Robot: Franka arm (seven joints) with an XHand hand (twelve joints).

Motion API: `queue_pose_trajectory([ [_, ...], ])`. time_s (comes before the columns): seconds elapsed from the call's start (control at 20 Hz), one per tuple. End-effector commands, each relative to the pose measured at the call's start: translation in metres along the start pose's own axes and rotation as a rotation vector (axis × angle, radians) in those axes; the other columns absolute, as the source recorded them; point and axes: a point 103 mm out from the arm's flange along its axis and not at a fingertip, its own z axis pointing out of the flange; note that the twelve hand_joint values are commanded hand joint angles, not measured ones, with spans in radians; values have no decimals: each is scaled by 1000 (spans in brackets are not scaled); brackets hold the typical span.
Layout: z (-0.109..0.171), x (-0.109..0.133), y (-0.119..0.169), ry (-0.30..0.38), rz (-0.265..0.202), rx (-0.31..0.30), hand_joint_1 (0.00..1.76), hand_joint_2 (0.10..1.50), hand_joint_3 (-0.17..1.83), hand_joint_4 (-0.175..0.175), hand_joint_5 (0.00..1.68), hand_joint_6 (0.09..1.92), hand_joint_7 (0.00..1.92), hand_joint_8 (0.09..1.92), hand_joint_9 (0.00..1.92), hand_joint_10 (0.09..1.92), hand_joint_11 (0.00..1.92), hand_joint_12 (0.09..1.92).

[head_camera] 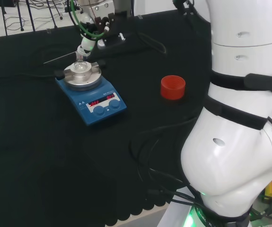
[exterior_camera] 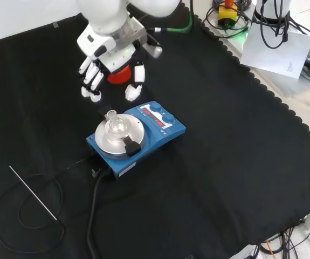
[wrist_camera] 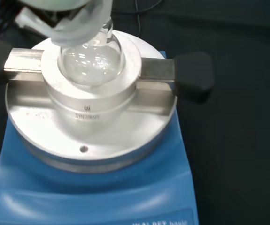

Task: Turn on the heater.

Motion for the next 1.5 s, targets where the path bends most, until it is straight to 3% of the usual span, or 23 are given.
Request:
queue_pose_trajectory([
  [0.05,-9,-8,-34,4,18,-5,804,598,567,-50,405,357,332,686,581,668,350,1319],
  [0.25,-9,-7,-41,16,16,-20,803,599,566,-49,408,350,331,685,579,668,349,1319],
  [0.4,-3,-18,-75,32,33,-52,802,600,566,-49,407,344,331,685,578,668,349,1319],
  [0.6,0,-30,-101,24,45,-11,802,604,566,-48,404,336,353,693,586,671,350,1320],
  [0.65,-4,-14,-104,0,50,1,803,607,566,-47,403,334,377,701,594,673,351,1321],
  [0.75,-4,-3,-113,-21,61,18,808,613,563,-45,406,315,448,696,624,666,360,1320],
  [1.1,20,-39,-132,15,63,40,838,628,576,-45,402,253,641,694,741,634,395,1310],
  [1.5,29,-46,-151,1,71,81,895,635,626,-48,414,186,856,711,958,589,491,1285],
])
